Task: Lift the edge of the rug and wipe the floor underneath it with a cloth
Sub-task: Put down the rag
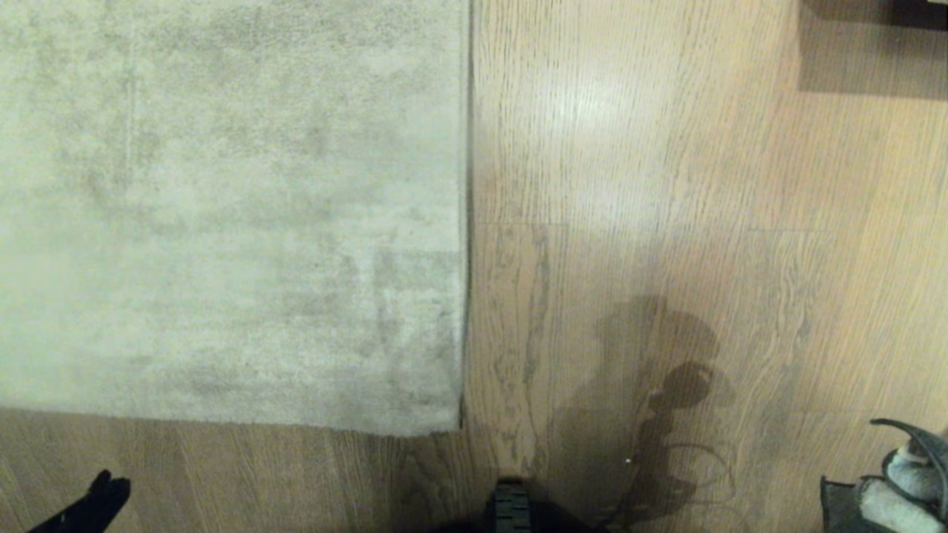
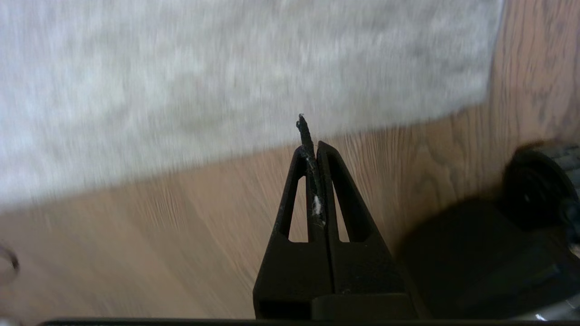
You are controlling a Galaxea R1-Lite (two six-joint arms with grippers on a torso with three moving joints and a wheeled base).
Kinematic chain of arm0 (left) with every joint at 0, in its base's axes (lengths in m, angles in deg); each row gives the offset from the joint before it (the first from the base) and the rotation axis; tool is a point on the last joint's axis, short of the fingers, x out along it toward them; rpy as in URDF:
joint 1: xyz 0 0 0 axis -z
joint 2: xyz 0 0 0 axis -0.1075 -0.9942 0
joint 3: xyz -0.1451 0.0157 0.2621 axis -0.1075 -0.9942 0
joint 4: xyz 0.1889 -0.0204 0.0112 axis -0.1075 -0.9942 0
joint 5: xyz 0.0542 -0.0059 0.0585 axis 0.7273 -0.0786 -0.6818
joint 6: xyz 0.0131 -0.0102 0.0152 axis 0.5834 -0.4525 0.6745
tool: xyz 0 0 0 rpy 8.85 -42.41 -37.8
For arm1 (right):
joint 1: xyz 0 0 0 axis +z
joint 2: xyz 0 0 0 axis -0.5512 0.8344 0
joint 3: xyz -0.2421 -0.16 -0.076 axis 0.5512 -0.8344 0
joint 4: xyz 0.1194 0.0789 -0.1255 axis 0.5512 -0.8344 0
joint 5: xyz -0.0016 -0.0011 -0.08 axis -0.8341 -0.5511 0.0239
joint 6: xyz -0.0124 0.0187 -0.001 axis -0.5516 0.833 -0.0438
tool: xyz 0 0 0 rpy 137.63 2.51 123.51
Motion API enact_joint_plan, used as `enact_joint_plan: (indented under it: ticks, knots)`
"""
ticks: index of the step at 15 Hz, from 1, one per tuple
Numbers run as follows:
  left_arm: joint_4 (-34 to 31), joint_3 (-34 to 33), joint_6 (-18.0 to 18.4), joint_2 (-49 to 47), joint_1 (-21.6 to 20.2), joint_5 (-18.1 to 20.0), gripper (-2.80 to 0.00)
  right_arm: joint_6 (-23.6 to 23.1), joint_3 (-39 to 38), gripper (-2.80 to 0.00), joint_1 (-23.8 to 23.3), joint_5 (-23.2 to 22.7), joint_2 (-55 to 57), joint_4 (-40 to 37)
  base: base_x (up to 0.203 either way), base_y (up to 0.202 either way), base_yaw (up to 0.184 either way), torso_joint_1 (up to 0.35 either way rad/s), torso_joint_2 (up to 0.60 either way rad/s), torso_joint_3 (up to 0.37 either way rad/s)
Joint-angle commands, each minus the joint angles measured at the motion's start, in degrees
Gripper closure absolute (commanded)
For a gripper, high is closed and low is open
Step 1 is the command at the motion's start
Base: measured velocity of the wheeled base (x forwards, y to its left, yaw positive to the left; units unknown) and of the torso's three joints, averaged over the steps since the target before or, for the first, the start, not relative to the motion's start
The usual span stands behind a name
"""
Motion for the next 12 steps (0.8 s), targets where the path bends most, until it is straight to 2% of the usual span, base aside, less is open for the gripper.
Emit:
enact_joint_plan:
  ticks: [1,6,10,12]
  knots:
    - [-8.53,-0.19,-0.94,11.58,-1.33,0.04,0.00,-0.03,0.00,0.00,0.08,0.00,0.07,0.03,0.000,0.000,0.000,0.000,0.00,0.000]
    - [-19.43,-0.22,-3.47,24.96,0.19,-2.49,0.00,-0.03,0.00,0.00,0.02,0.00,0.07,0.03,0.000,0.000,0.000,0.000,0.00,0.000]
    - [-21.24,-0.22,-7.51,33.42,0.78,-3.73,0.00,-0.03,0.00,0.00,0.00,-0.01,0.07,0.03,0.000,0.000,0.000,0.000,0.00,0.000]
    - [-21.58,-0.22,-8.96,34.43,0.90,-4.24,0.00,-0.03,0.00,0.00,-0.01,-0.08,0.07,0.03,0.000,0.000,0.000,0.000,0.00,0.000]
